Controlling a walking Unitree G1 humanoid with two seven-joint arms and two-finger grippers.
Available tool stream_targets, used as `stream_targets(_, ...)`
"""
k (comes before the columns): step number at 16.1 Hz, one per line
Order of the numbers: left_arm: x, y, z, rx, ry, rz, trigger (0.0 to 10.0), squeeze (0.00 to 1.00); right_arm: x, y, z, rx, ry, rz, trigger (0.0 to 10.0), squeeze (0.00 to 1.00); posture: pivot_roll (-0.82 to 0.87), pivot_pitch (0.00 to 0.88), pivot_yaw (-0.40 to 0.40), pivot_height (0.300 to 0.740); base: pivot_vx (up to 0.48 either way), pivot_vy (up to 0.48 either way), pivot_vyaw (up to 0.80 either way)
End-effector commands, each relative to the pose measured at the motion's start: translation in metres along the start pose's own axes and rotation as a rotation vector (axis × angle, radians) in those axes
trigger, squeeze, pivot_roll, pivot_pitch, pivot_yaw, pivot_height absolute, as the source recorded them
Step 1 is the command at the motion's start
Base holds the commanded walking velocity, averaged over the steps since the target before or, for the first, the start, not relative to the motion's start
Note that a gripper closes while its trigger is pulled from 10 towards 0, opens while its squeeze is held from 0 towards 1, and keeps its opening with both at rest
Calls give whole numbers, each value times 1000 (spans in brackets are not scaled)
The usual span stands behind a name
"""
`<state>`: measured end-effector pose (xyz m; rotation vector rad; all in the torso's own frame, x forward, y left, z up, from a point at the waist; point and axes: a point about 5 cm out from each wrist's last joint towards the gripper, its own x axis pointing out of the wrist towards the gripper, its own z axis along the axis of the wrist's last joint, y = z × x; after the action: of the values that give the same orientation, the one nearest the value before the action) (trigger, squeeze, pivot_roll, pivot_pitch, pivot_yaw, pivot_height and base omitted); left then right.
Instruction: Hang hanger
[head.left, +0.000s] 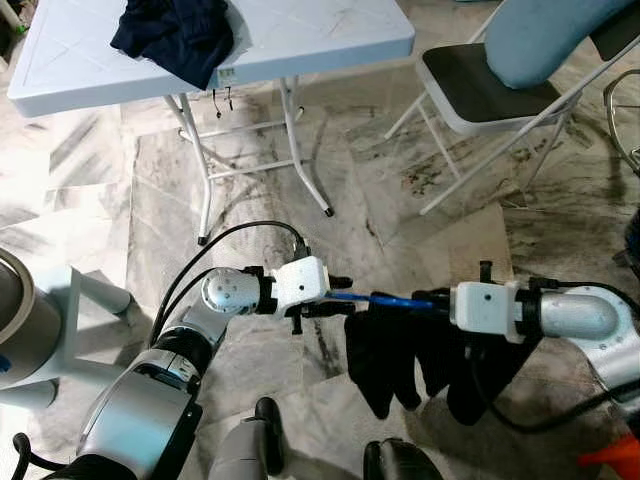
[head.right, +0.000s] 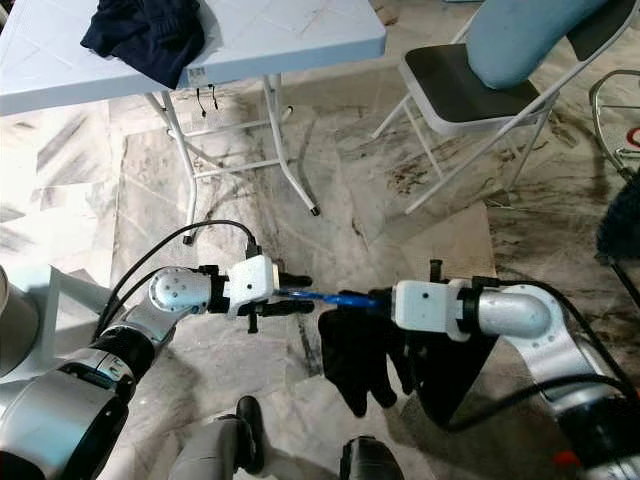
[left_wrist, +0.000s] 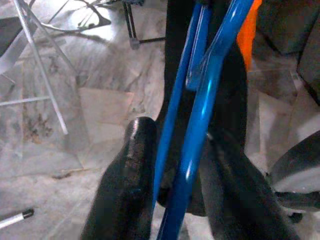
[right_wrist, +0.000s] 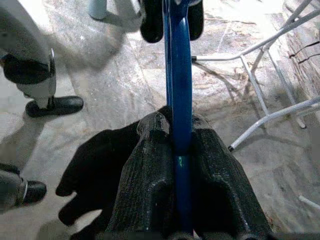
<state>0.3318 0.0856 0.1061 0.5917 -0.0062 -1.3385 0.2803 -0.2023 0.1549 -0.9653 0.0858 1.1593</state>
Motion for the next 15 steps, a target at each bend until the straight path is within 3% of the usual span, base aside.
stream_targets(1, -1, -4, -5, 4, 35, -28, 0, 0, -7, -2, 5, -10, -14, 9, 10000, 0, -196, 240, 58, 740, 0, 0, 0)
stream_targets(5, -2, -8, -10, -7, 64, -51, 0, 0, -15, -7, 8, -4, -2, -6, 10000, 0, -202, 242, 58, 740, 0, 0, 0)
stream_targets(15, 1, -7, -8, -17, 51, -21, 0, 0, -8, -6, 8, 3, -3, -8, 10000, 0, -196, 241, 53, 740, 0, 0, 0)
